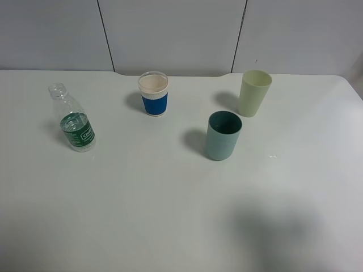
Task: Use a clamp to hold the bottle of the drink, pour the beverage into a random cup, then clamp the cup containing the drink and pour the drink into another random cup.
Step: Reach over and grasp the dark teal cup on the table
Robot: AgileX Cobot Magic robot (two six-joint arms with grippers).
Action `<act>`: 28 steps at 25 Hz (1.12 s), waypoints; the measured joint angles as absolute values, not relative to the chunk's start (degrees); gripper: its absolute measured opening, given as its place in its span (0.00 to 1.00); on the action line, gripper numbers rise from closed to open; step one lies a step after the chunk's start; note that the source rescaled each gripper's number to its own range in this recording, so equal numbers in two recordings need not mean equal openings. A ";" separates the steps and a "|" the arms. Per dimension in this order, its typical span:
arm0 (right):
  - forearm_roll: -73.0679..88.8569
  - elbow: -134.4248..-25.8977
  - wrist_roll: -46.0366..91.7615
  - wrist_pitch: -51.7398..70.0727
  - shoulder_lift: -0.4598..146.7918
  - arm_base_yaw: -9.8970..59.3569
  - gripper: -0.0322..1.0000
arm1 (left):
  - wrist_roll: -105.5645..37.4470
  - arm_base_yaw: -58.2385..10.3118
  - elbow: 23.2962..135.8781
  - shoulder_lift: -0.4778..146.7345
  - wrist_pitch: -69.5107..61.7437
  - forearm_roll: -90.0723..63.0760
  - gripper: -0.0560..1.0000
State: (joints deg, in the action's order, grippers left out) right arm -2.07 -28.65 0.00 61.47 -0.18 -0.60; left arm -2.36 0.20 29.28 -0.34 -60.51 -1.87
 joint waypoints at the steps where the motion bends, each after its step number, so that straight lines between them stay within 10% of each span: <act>1: -2.07 -28.65 0.00 61.47 -0.18 -0.60 1.00 | -2.36 0.20 29.28 -0.34 -60.51 -1.87 1.00; 17: -2.07 -28.65 0.00 61.47 -0.11 -0.60 1.00 | -2.36 0.18 29.28 -0.34 -60.51 -1.87 1.00; 28: -1.99 -33.17 2.88 52.40 25.98 -0.60 1.00 | -2.36 0.07 29.28 -0.34 -60.51 -1.87 1.00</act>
